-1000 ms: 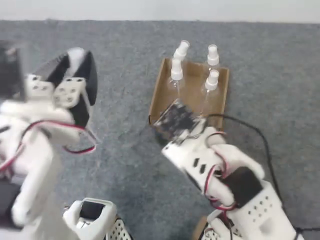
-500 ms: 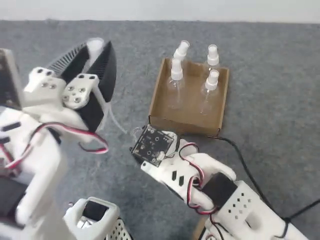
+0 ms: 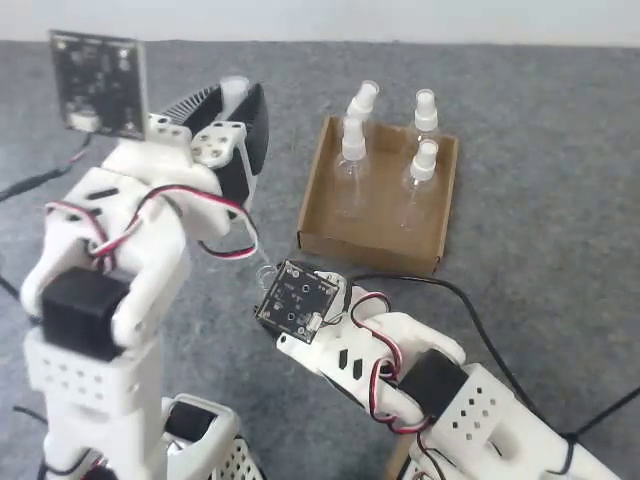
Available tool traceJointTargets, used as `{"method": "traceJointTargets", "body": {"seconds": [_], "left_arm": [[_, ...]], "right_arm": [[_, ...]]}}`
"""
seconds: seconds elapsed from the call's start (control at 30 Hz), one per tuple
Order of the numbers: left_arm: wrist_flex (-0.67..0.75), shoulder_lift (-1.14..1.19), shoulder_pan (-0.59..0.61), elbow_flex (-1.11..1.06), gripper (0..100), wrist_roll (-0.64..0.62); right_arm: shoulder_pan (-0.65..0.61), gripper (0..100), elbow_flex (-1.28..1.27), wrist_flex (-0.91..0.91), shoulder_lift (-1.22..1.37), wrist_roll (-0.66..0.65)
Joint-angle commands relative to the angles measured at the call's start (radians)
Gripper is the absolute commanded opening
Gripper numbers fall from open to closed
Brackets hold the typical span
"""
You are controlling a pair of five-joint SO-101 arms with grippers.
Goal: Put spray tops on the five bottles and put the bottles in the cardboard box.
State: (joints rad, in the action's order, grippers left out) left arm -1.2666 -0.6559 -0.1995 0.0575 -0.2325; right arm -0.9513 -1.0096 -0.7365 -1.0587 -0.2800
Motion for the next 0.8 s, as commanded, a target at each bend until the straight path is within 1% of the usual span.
{"method": "traceJointTargets", "body": {"seconds": [0.0, 0.23, 0.3, 0.57, 0.7, 0.77], "left_arm": [[0.032, -0.021, 0.018, -0.047, 1, -0.012], [0.025, -0.021, 0.009, -0.094, 1, -0.015], [0.025, -0.021, 0.009, -0.119, 1, -0.035], [0.023, -0.023, 0.009, -0.226, 1, -0.041], [0.025, -0.023, 0.008, -0.243, 1, -0.041], [0.025, -0.023, -0.015, -0.248, 1, -0.041]], "right_arm": [[-0.002, 0.6, 0.014, 0.025, -0.019, 0.012], [-0.002, 0.6, 0.014, 0.025, -0.019, 0.012], [0.001, 0.6, 0.014, 0.025, -0.019, 0.012], [0.111, 0.6, 0.015, 0.021, -0.019, 0.005], [0.136, 0.6, 0.012, 0.094, -0.042, 0.012], [0.142, 0.6, 0.003, 0.134, -0.045, 0.034]]}}
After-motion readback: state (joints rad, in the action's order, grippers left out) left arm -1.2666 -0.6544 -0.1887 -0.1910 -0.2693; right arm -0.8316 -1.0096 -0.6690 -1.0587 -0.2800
